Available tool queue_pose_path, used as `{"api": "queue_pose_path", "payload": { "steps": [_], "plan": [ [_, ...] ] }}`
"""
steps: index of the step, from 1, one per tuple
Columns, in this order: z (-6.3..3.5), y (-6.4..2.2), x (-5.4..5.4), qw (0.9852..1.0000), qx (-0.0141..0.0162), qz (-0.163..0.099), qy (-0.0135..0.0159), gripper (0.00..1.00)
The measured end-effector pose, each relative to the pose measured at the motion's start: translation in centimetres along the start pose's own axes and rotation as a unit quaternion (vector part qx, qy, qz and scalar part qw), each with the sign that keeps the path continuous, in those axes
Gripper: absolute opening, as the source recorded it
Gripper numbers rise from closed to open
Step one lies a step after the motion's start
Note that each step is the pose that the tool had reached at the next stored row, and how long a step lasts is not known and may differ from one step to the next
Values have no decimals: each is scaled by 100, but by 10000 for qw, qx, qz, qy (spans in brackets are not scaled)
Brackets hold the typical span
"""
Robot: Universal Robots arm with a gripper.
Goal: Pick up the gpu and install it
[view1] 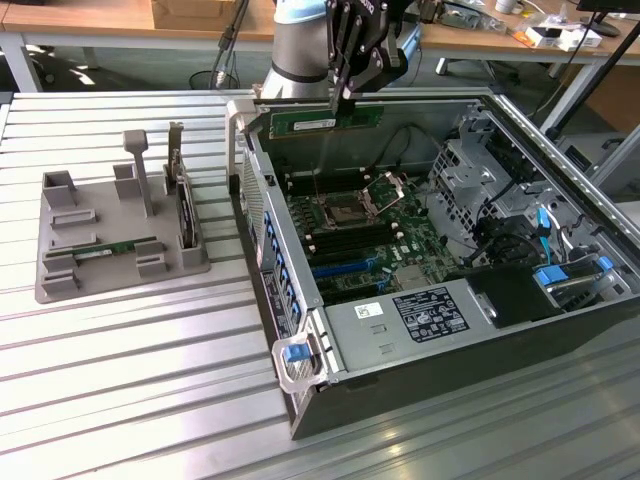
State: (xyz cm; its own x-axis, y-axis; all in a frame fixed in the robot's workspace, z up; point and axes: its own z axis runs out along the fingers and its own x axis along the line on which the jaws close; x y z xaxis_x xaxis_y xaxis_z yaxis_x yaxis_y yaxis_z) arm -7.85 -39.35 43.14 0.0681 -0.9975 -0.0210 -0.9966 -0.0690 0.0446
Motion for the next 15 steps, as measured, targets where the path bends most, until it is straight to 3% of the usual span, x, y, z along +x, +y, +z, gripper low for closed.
{"api": "queue_pose_path", "payload": {
  "steps": [15],
  "plan": [
    [-8,-182,12,10000,0,0,0,12]
  ]
}}
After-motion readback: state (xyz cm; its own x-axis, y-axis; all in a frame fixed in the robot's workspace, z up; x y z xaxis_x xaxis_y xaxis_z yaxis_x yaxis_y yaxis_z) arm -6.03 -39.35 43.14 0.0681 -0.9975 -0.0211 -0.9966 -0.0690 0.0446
